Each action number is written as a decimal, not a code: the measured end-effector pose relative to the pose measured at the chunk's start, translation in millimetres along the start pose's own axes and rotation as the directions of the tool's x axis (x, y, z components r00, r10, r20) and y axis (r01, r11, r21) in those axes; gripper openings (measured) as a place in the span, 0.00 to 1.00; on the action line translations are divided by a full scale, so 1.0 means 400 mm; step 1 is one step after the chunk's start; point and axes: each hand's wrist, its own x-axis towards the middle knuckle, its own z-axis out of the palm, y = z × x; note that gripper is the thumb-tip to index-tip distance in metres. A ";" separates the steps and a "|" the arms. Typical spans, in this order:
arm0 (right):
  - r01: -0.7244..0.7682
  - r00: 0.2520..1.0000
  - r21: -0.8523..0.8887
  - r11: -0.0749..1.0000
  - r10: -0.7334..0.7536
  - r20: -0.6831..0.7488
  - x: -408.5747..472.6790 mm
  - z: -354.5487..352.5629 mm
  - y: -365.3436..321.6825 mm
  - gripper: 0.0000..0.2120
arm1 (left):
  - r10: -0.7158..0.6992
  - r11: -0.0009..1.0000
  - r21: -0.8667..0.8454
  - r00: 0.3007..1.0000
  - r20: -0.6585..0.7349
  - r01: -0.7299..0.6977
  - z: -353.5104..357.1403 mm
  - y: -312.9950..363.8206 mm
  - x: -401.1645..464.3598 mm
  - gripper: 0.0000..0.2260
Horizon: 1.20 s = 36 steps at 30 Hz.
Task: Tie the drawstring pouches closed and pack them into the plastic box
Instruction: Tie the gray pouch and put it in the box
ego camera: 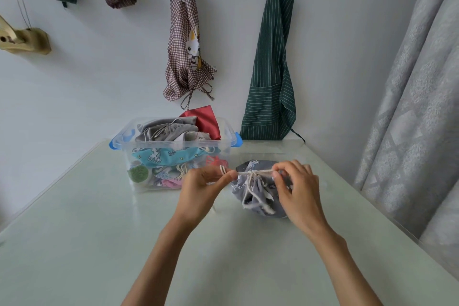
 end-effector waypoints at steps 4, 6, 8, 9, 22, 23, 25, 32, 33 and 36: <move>-0.527 0.850 0.795 0.299 0.173 0.498 0.022 -0.052 -0.075 0.08 | -0.012 0.997 0.078 1.000 0.028 0.009 0.016 -0.015 -0.003 0.09; -0.586 0.805 0.801 0.123 0.202 0.558 0.029 -0.059 -0.088 0.09 | 0.008 0.995 0.103 1.000 0.012 -0.010 0.012 -0.015 0.000 0.08; -0.595 0.803 0.728 0.342 0.305 0.512 0.030 -0.049 -0.090 0.15 | 0.011 0.992 0.129 1.000 0.000 -0.011 0.000 -0.013 0.001 0.09; -0.553 0.832 0.612 0.566 0.331 0.445 0.026 -0.044 -0.088 0.19 | 0.011 0.989 0.145 1.000 0.004 -0.012 -0.006 -0.013 0.002 0.10; -0.359 0.927 -0.032 0.933 0.360 0.108 0.020 -0.046 -0.043 0.29 | -0.053 0.986 0.163 0.997 0.061 0.042 0.000 -0.024 -0.002 0.08; -0.370 0.922 -0.006 0.929 0.367 0.126 0.016 -0.044 -0.037 0.29 | -0.071 0.985 0.164 0.995 0.067 0.059 0.003 -0.028 -0.005 0.09; -0.386 0.914 0.101 0.917 0.365 0.177 0.019 -0.050 -0.029 0.27 | -0.109 0.984 0.154 0.990 0.094 0.094 0.005 -0.035 -0.005 0.11; -0.458 0.833 0.252 0.853 0.312 0.458 0.015 -0.075 0.004 0.13 | -0.254 0.967 -0.007 0.965 0.063 0.255 -0.002 -0.013 0.002 0.04; -0.473 0.823 0.246 0.846 0.324 0.468 0.015 -0.076 0.009 0.12 | -0.286 0.957 -0.035 0.957 0.057 0.288 -0.008 -0.014 0.005 0.04; -0.486 0.804 0.246 0.838 0.318 0.503 0.015 -0.081 0.013 0.11 | -0.352 0.929 -0.094 0.933 0.073 0.357 -0.022 -0.019 0.008 0.07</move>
